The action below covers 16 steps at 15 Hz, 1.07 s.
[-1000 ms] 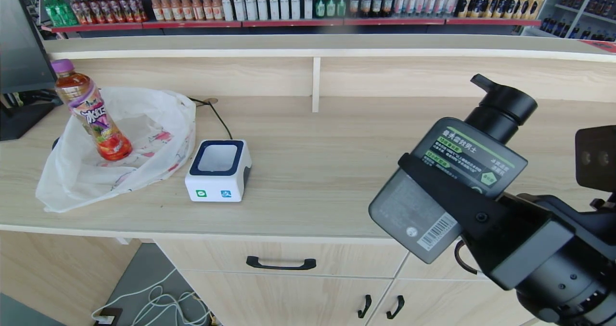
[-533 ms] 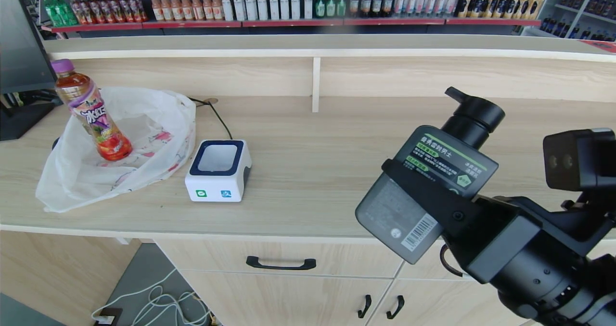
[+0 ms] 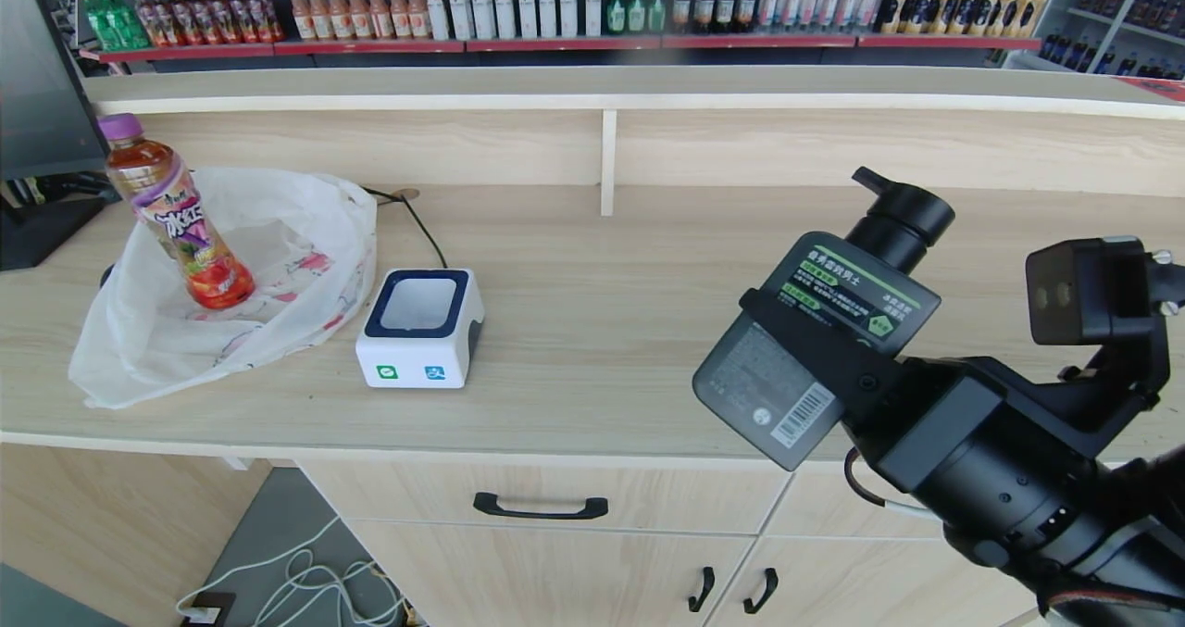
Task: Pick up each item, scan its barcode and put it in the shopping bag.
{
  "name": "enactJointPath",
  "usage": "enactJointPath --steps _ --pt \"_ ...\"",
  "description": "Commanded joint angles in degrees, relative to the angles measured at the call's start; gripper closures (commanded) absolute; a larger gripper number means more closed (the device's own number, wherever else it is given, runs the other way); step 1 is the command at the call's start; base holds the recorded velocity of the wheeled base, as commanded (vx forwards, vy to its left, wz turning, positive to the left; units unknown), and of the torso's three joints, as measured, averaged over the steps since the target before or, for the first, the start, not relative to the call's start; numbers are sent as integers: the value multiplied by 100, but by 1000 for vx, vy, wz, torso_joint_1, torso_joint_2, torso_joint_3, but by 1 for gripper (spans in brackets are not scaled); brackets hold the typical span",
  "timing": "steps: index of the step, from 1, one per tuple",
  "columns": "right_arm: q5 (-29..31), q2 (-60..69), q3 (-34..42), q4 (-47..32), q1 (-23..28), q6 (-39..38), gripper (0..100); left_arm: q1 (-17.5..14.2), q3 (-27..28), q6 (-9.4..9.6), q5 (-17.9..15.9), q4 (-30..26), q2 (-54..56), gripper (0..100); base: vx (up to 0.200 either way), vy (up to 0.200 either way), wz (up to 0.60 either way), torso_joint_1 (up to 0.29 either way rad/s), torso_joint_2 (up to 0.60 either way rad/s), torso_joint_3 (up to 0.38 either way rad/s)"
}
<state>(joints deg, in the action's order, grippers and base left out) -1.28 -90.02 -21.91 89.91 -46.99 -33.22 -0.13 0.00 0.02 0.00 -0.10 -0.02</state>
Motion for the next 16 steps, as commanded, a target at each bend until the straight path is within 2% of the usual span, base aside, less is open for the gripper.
enactJointPath --steps 1,10,13,16 --pt "-4 2 55 9 32 0 100 -4 0 -2 0 1 2 0 0 0 0 0 0 0" --pt "-4 10 11 9 15 140 100 -4 0 -2 0 1 2 0 0 0 0 0 0 0" --pt "40 -183 -174 9 15 852 100 -4 0 -2 0 1 2 0 0 0 0 0 0 0" --pt "427 -359 -165 9 76 1801 100 -4 0 6 0 1 2 0 0 0 0 0 0 0"
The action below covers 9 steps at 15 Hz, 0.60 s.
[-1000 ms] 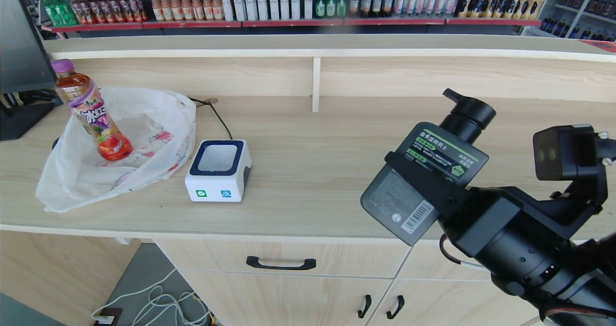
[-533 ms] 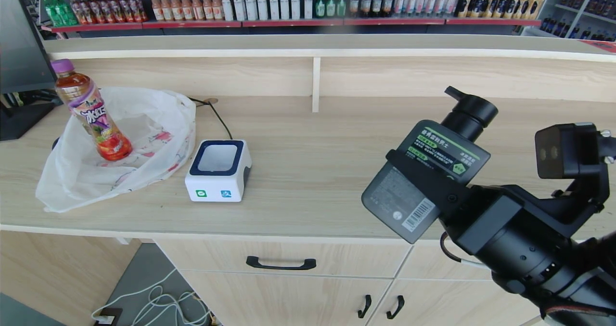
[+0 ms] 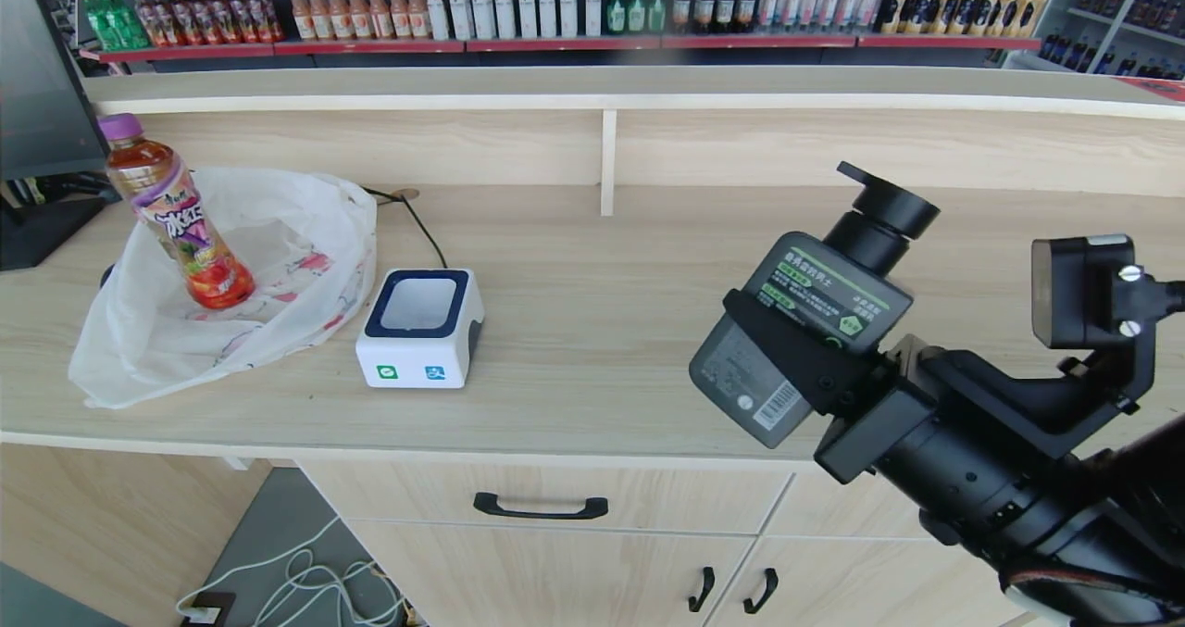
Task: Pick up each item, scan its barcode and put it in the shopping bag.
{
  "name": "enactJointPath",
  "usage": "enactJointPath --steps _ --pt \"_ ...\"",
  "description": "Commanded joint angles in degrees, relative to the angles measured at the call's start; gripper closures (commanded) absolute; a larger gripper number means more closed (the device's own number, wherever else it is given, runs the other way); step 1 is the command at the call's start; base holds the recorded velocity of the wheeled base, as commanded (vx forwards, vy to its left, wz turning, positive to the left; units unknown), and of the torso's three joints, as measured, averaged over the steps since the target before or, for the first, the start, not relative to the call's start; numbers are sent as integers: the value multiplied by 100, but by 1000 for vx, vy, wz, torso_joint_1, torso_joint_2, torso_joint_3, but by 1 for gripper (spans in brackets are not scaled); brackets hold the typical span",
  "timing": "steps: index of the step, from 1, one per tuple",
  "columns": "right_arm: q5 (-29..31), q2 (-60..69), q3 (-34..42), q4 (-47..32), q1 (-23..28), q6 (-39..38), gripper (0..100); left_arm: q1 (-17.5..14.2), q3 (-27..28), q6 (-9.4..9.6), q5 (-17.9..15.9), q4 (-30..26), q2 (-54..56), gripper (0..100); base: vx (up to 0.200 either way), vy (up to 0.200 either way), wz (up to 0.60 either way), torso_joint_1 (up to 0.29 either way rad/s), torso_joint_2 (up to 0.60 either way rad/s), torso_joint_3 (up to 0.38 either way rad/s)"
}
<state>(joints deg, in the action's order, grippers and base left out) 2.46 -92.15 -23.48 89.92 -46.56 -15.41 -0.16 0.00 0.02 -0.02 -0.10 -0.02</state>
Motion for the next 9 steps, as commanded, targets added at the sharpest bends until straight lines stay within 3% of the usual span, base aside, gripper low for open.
enactJointPath --steps 1,5,9 --pt "79 -216 -25 8 182 460 100 -2 0 -2 2 1 2 0 0 0 0 0 0 0" --pt "369 -321 -16 8 243 1717 100 -2 0 -2 2 1 2 0 0 0 0 0 0 0" --pt "1714 -400 -78 8 402 1901 100 -2 0 -2 2 1 2 0 0 0 0 0 0 0"
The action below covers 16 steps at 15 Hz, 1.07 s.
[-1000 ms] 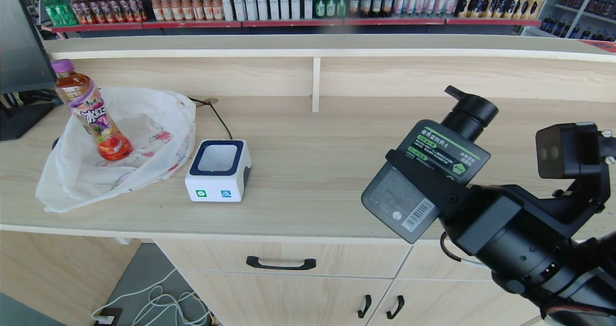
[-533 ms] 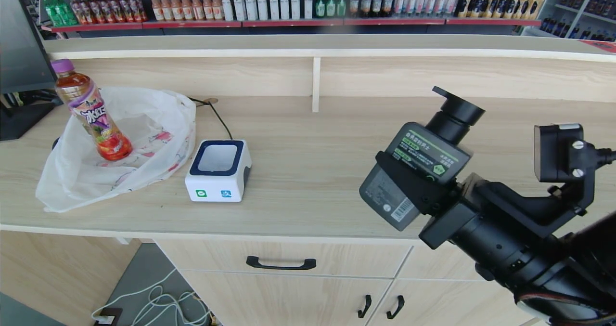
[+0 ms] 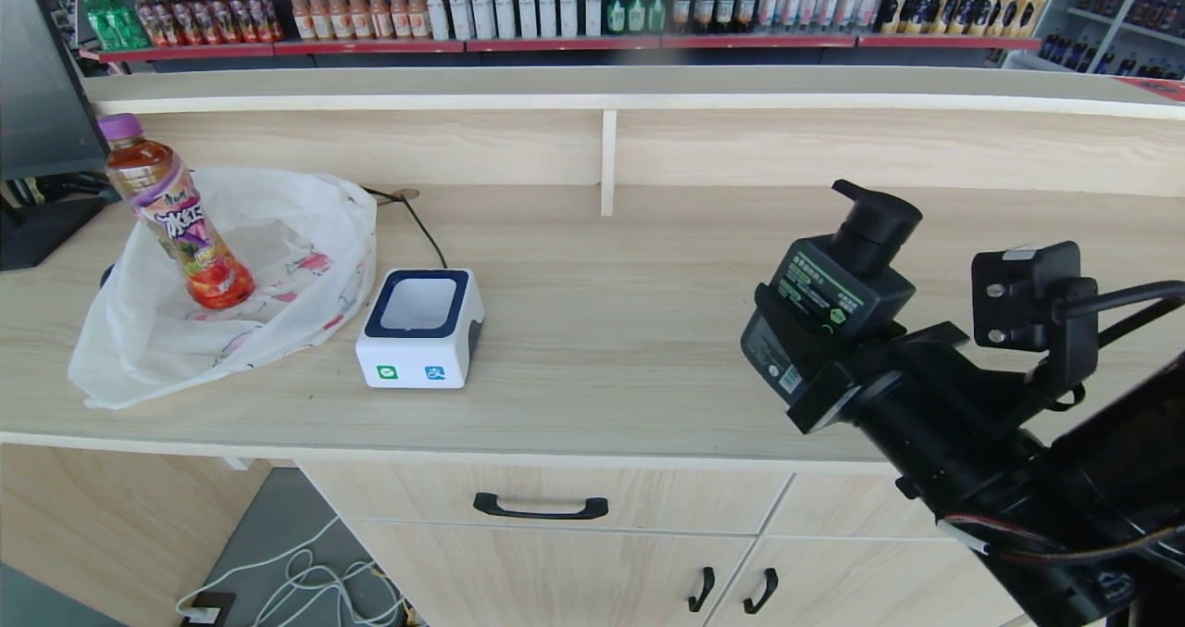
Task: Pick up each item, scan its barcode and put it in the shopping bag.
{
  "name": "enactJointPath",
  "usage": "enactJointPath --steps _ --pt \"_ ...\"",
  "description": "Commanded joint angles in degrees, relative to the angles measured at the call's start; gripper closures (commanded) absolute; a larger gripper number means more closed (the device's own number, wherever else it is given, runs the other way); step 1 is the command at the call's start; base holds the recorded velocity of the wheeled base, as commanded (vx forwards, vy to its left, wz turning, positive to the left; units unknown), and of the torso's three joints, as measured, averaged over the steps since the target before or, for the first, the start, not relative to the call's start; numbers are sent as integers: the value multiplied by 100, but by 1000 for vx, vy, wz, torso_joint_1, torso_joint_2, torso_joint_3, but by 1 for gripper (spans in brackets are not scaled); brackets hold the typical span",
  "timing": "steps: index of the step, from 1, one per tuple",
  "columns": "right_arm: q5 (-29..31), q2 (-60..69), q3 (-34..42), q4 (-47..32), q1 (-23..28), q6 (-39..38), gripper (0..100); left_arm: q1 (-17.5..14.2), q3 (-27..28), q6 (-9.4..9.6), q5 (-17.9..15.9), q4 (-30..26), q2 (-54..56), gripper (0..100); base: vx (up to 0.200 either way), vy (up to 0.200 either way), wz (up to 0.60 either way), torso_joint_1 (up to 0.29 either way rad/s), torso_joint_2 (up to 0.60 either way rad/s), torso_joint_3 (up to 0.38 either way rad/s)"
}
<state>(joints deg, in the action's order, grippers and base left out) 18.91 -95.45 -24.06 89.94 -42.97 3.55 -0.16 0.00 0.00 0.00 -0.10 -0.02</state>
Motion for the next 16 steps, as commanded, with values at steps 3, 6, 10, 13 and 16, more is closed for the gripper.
enactJointPath --steps 3,6,10,13,16 --pt "166 -79 -107 6 166 129 100 -2 0 -18 0 1 2 0 0 0 0 0 0 0" --pt "157 -26 -81 6 228 471 100 -2 0 -18 0 1 2 0 0 200 0 1 6 2" --pt "140 -17 -459 6 228 471 100 -11 0 -18 0 1 2 0 0 200 0 2 -1 1" --pt "140 -44 -424 6 237 445 100 -2 9 -18 0 -8 2 0 0 200 0 4 9 -2" --pt "157 -70 -415 6 237 436 100 -2 0 -18 0 1 -6 0 0 200 0 2 4 1"
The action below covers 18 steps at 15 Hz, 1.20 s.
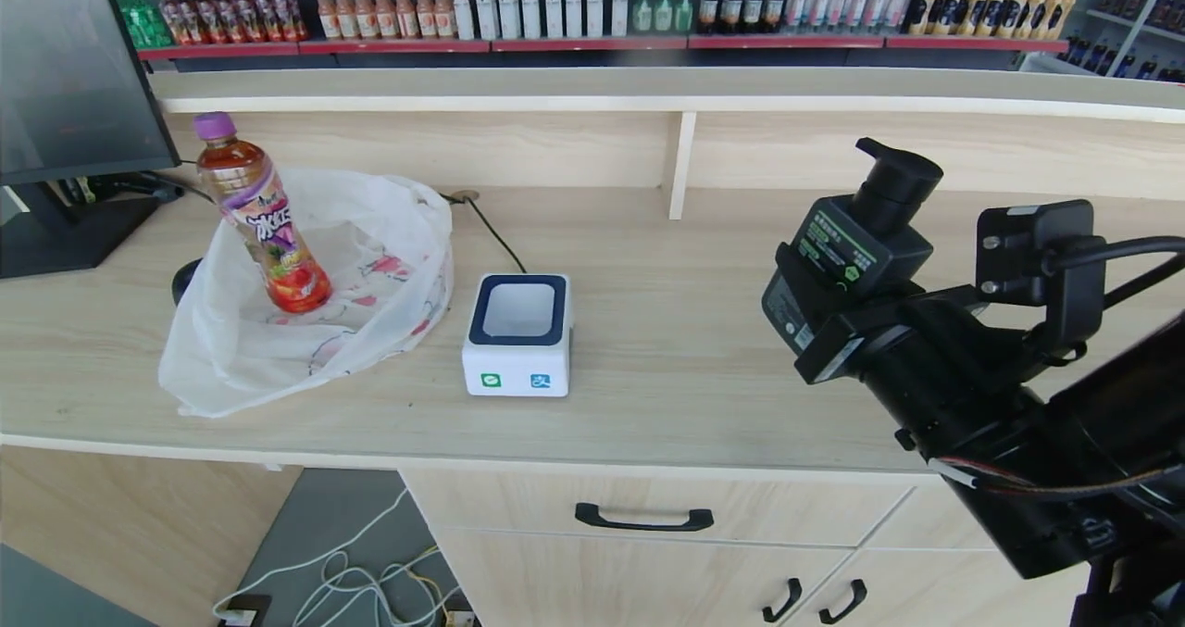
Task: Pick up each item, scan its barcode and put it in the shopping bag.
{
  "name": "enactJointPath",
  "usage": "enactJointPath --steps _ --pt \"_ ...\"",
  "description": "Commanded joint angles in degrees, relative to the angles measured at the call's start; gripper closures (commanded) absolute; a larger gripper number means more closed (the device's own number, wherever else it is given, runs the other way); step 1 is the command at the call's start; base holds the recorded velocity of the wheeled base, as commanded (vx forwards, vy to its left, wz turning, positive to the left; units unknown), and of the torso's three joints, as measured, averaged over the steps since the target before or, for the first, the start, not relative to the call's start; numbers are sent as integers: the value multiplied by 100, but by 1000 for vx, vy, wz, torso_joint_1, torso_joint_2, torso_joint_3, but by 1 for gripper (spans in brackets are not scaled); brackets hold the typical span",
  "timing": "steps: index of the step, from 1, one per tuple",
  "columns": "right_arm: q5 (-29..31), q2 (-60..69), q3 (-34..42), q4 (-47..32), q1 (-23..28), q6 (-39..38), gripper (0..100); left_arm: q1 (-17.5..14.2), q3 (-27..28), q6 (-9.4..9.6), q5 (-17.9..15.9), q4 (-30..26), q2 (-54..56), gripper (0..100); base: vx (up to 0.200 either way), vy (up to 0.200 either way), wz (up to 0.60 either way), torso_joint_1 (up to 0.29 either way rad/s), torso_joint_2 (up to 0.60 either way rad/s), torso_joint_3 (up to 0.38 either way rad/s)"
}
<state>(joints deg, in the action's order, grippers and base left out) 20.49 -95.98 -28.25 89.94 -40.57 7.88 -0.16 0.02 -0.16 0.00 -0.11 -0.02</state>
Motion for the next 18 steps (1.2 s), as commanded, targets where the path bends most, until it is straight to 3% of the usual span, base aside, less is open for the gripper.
enactJointPath --steps 1,9,13,18 --pt "7 -18 -6 6 -4 -5 100 -2 6 -2 0 -7 -6 0 0 200 0 2 7 2" --pt "25 -35 -304 6 32 -23 100 -11 -2 -11 0 2 -6 0 0 200 0 4 -1 2" --pt "16 -123 3 6 32 12 100 -2 -2 16 0 2 2 0 0 200 0 1 7 1" --pt "16 -571 -744 6 304 1172 100 -2 -2 16 0 2 2 0 0 0 0 0 0 0"
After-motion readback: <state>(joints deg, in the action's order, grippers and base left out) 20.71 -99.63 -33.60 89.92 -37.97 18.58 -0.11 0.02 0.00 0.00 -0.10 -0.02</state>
